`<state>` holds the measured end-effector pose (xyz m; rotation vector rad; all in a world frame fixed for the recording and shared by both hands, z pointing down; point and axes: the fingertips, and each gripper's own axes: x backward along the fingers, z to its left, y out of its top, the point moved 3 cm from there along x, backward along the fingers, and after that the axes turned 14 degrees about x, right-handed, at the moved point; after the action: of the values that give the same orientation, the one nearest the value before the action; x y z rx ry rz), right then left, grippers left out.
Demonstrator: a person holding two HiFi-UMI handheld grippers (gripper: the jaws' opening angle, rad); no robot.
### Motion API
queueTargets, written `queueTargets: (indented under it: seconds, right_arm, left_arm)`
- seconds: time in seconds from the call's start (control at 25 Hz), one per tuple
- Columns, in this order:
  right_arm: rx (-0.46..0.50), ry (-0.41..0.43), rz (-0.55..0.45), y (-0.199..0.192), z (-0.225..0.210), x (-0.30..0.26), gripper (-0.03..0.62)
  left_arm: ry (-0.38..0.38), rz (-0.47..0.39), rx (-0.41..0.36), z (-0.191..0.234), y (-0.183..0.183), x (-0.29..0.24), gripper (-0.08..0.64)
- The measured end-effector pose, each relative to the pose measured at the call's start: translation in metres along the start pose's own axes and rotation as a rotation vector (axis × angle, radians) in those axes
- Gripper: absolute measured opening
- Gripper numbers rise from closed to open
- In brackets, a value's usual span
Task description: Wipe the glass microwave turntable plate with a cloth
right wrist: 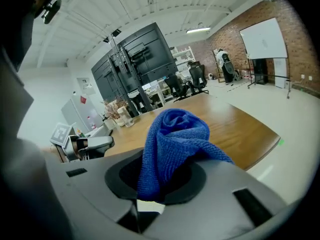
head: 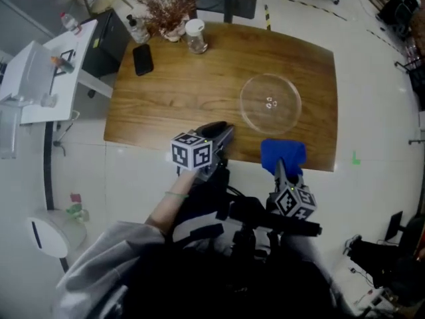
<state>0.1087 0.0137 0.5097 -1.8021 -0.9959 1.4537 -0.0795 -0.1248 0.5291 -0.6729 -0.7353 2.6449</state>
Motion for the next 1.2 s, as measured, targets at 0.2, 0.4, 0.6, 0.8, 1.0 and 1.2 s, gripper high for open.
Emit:
queueTargets:
  seconds: [0.2, 0.4, 0.6, 0.8, 1.0, 1.2]
  right_arm:
    - [-0.053, -0.133, -0.012, 0.005, -0.039, -0.004, 0.078]
    - [-0.127, -0.236, -0.012, 0.009, -0.064, 0.002, 0.078]
    - [-0.138, -0.268, -0.003, 0.022, -0.067, 0.000, 0.080]
    - [-0.134, -0.269, -0.017, 0.038, -0.066, 0.001, 0.078]
    - [-0.078, -0.243, 0.040, 0.047, -0.065, -0.005, 0.080]
    - [-0.022, -0.168, 0.031, 0.073, -0.075, -0.028, 0.080]
  left_arm:
    - [0.001, 0.101, -0.001, 0.018, 0.015, -0.051, 0.107]
    - [0.026, 0.190, -0.002, 0.029, 0.024, -0.085, 0.107]
    - [0.045, 0.229, 0.019, 0.034, 0.028, -0.096, 0.107]
    - [0.073, 0.229, 0.027, 0.039, 0.026, -0.105, 0.107]
    - [0.093, 0.219, 0.057, 0.041, 0.028, -0.111, 0.107]
    - [0.192, 0.214, 0.054, 0.048, 0.030, -0.116, 0.091]
